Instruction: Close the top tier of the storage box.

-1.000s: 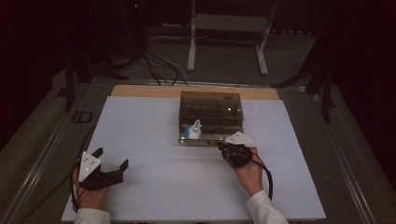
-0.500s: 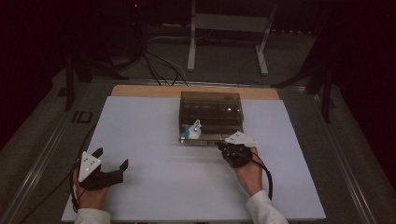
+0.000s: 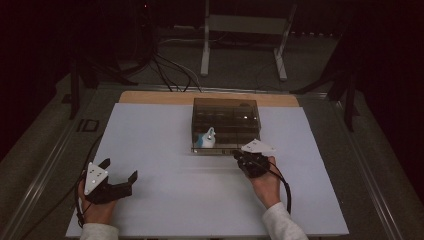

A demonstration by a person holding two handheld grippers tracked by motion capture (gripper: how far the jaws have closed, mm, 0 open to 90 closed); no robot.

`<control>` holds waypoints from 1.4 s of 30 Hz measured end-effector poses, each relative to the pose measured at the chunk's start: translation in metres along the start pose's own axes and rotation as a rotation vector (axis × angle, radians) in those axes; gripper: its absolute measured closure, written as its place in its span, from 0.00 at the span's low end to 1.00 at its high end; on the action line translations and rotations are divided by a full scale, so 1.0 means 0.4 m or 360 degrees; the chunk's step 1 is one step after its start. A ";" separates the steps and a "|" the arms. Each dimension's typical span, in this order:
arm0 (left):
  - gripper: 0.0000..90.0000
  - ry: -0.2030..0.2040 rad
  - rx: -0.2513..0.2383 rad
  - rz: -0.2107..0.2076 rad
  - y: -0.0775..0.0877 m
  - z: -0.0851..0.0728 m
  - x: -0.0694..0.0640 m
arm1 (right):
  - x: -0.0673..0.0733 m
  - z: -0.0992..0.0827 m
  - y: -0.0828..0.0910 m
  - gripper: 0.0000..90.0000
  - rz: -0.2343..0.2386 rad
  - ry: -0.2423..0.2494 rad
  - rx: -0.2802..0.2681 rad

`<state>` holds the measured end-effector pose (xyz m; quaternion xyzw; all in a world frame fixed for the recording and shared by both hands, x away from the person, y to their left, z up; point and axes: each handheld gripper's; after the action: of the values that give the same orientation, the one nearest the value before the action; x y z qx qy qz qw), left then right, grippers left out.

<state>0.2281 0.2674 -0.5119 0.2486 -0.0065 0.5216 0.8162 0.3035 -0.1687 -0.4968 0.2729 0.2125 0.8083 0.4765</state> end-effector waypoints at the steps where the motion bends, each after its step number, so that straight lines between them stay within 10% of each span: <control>1: 0.01 -0.0002 0.0000 -0.0001 0.000 0.000 0.000 | 0.000 0.000 -0.001 1.00 0.0001 -0.0003 0.0000; 42: 0.01 -0.0003 0.0005 -0.0003 -0.003 -0.001 -0.002 | -0.004 0.029 -0.031 1.00 -0.0037 -0.0072 -0.0030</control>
<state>0.2287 0.2665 -0.5127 0.2502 -0.0061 0.5205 0.8163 0.3196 -0.1634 -0.4960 0.2842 0.1972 0.7982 0.4932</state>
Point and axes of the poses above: each handheld gripper's, and its own axes: y roughly backward along the jaws, z roughly out of its top, x roughly to its left, and after that the axes turned 15 degrees about -y, right-handed
